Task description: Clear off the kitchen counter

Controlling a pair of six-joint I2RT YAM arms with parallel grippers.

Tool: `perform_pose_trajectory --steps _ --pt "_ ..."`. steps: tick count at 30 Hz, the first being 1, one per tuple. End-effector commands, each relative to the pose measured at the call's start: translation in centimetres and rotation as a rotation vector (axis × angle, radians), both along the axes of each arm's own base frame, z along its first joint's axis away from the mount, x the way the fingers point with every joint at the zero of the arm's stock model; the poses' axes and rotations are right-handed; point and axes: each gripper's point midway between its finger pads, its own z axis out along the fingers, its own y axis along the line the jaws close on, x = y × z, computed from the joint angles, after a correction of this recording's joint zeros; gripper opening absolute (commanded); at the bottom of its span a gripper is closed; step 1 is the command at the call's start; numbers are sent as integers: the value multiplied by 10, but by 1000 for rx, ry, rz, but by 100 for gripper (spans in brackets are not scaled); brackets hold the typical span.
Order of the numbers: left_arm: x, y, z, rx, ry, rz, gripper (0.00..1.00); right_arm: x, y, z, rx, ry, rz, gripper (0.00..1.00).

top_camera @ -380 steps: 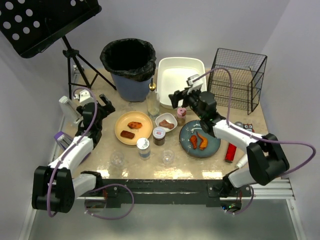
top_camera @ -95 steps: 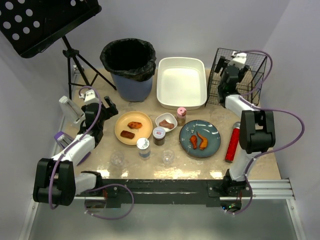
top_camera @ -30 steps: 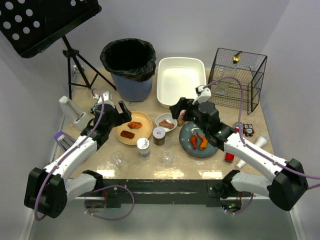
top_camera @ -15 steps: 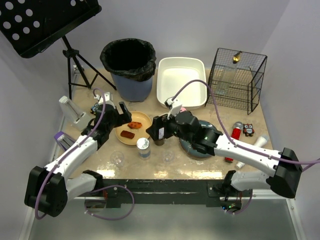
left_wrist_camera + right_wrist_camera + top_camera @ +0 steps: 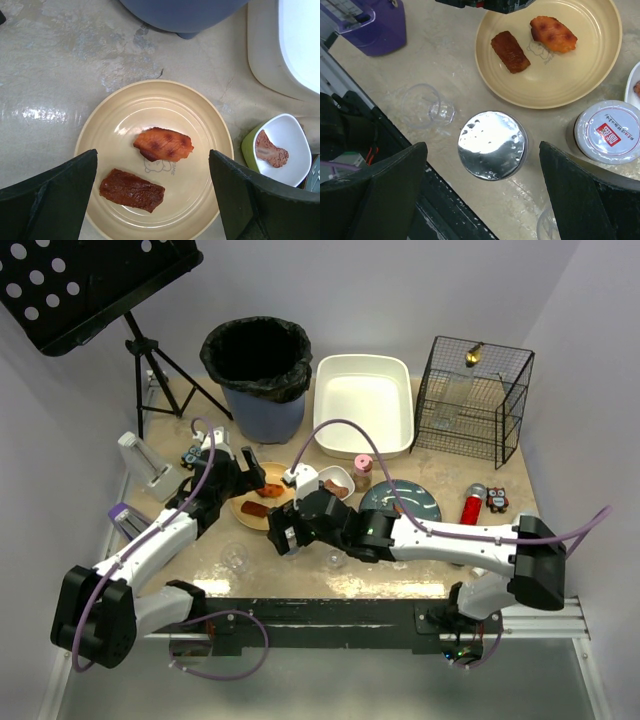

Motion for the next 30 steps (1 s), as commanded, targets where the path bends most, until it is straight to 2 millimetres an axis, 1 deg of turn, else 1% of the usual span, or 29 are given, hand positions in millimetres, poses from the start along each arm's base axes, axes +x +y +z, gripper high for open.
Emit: perform_pose_trajectory --steps 1,3,8,13,14,16,22,23,25,29,30 --pt "4 -5 5 6 -36 -35 97 8 2 12 -38 -62 -76 99" --pt "3 -5 4 4 -32 -37 97 8 3 6 -69 -67 -85 99" --pt "1 -5 0 4 -24 -41 97 5 10 1 -92 -79 -87 99" --pt "0 -5 0 4 -26 -45 97 9 13 -5 -111 -92 -111 97" --pt "0 -6 0 5 -27 -47 97 10 12 -9 -122 -93 -119 96" --pt "-1 -5 1 5 -29 -46 97 12 15 -11 -119 -94 -126 94" --pt "-2 -5 0 8 -28 -49 97 13 24 -19 -114 -89 -127 81" --pt "-2 -5 0 7 -29 -48 97 13 24 -22 -120 -90 -131 77" --pt "-3 -5 0 8 -29 -51 97 15 23 -23 -123 -93 -144 74" --pt "-3 -5 0 8 -29 -51 97 15 24 -28 -128 -94 -148 70" --pt "2 -7 7 -3 -62 -52 97 15 23 -29 -131 -94 -149 70"
